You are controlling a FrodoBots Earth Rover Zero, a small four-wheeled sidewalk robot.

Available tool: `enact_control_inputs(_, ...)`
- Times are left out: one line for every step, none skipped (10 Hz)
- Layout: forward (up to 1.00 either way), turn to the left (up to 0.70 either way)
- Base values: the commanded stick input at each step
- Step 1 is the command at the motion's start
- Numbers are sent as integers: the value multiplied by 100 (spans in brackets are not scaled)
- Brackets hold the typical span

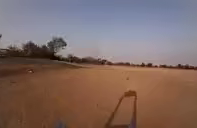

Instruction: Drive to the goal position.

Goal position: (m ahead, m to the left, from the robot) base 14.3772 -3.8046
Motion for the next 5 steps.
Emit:
enact_control_inputs(68, 0)
enact_control_inputs(69, 0)
enact_control_inputs(69, 0)
enact_control_inputs(69, 0)
enact_control_inputs(69, 0)
